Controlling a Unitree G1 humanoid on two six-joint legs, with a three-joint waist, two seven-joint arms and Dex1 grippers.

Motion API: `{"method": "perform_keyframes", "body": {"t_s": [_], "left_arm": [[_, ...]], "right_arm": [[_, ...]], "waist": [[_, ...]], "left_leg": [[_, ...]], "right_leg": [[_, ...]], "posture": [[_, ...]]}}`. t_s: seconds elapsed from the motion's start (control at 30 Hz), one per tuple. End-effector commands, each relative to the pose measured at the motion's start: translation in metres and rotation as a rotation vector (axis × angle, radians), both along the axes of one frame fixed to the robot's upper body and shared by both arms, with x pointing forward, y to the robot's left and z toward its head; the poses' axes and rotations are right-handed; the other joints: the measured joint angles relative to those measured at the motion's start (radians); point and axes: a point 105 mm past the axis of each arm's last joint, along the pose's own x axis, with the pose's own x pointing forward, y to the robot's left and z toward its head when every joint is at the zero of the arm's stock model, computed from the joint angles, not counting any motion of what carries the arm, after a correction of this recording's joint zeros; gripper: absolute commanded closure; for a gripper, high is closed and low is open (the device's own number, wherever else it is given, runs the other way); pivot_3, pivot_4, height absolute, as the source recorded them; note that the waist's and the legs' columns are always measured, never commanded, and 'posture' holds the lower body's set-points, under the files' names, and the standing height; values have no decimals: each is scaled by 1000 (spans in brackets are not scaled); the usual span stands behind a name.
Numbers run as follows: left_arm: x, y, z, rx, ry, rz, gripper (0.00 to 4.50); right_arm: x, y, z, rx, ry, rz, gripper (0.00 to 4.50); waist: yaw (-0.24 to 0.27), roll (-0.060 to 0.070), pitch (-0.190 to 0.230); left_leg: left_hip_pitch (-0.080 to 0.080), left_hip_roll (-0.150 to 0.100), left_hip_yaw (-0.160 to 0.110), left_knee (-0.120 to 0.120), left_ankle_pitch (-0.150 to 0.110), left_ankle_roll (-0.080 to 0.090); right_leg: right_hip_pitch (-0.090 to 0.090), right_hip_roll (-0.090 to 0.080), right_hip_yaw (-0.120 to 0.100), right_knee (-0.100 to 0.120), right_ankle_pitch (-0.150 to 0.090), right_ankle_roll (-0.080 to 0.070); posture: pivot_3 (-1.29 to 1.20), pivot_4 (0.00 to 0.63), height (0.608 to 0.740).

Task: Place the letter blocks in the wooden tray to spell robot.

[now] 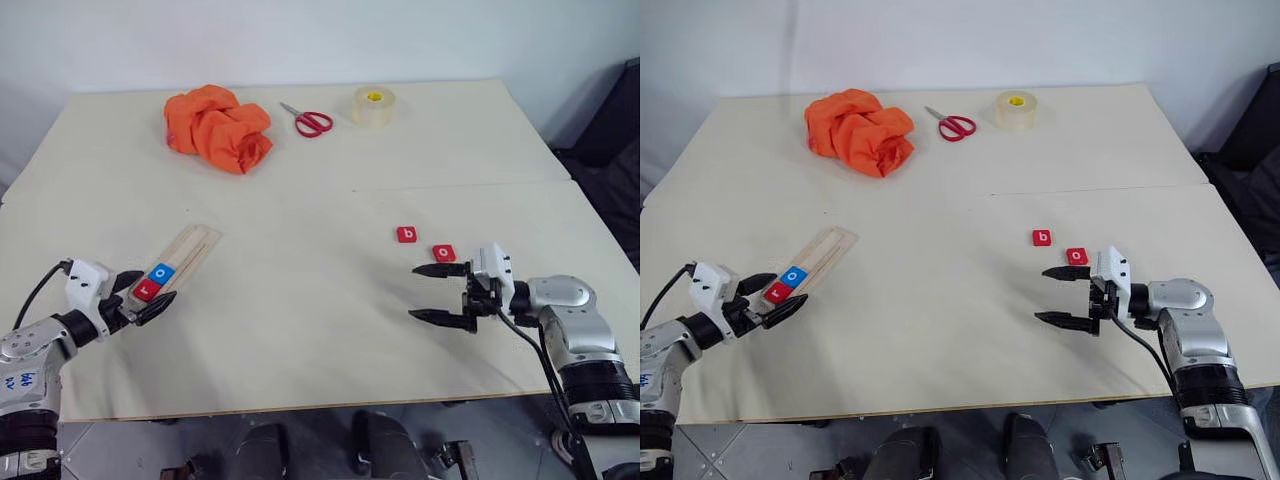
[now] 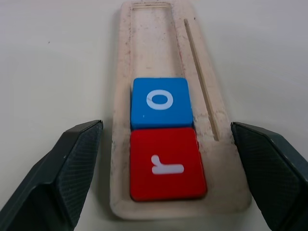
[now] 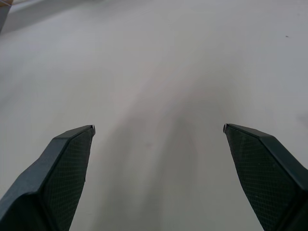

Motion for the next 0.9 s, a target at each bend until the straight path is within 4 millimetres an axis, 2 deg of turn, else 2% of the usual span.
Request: {"method": "perform_keyframes", "body": {"t_s": [0.03, 0.17, 0.27, 0.33, 0.47, 0.63, 0.9], "left_arm": [[-2, 3, -7, 41, 53, 2, 0], [-7, 6, -18, 43, 127, 28, 0], [-9, 8, -22, 35, 156, 52, 570], [-9, 10, -24, 35, 160, 66, 1102], [-7, 9, -21, 38, 119, 52, 1102], [-2, -23, 1, 88, 10, -166, 1102], [24, -108, 31, 218, -92, -573, 1102]], "right_arm": [[-3, 1, 16, 6, -46, -2, 25], [-3, 5, 18, 4, -48, -8, 25], [-2, 8, 21, 3, -53, -11, 0], [-1, 9, 24, 2, -57, -13, 0], [0, 11, 27, 0, -66, -19, 0], [1, 11, 33, -1, -77, -30, 0], [-7, 1, 29, -66, -68, -30, 0]], "waist": [[0, 0, 0], [-2, 0, 0], [-2, 0, 0], [-3, 0, 0], [-4, 0, 0], [-3, 0, 0], [24, -1, 0]], "left_leg": [[0, 0, 0, 0, 0, 0], [2, 0, 0, 0, 0, 0], [3, 0, 1, 0, -2, 4], [4, 0, 2, 0, -2, 3], [9, 1, 5, -1, -2, 3], [12, 1, 9, -3, -2, 3], [10, 1, 11, 0, -4, 4]], "right_leg": [[0, 0, 0, 0, 0, 0], [0, 0, 2, 0, 0, 0], [0, 0, 3, 0, 0, 0], [0, 0, 4, 1, 0, 0], [1, 0, 7, 3, 0, 0], [1, 0, 10, 3, 0, -1], [1, 1, 11, 1, 1, -1]], "posture": [[0, 150, 740], [0, 150, 740], [0, 150, 740], [0, 150, 740], [0, 150, 740], [0, 150, 740], [0, 150, 740]]}}
